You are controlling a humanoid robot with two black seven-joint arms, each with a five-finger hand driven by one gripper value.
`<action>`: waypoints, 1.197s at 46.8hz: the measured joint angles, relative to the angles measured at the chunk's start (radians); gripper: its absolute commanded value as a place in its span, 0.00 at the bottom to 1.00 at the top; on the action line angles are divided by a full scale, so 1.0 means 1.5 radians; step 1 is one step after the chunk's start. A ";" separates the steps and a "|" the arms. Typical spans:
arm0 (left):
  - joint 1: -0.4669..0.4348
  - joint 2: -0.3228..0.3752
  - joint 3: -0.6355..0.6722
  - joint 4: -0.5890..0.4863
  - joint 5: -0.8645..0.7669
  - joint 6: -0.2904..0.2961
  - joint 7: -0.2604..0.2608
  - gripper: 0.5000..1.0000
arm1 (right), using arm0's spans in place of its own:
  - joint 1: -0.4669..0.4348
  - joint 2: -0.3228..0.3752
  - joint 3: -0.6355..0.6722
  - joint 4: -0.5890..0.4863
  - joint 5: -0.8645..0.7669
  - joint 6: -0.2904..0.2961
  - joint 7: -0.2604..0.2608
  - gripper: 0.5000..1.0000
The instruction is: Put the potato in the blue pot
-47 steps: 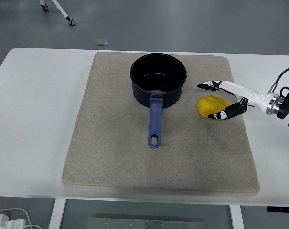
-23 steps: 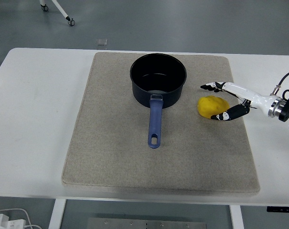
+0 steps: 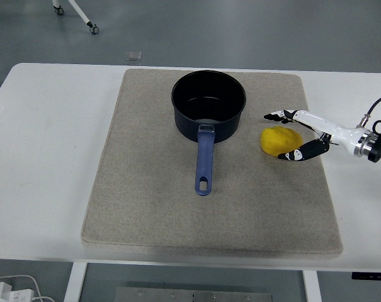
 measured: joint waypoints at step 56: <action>-0.001 0.000 0.003 -0.001 0.001 -0.001 0.000 1.00 | -0.016 0.005 0.000 -0.001 0.000 -0.001 0.004 0.00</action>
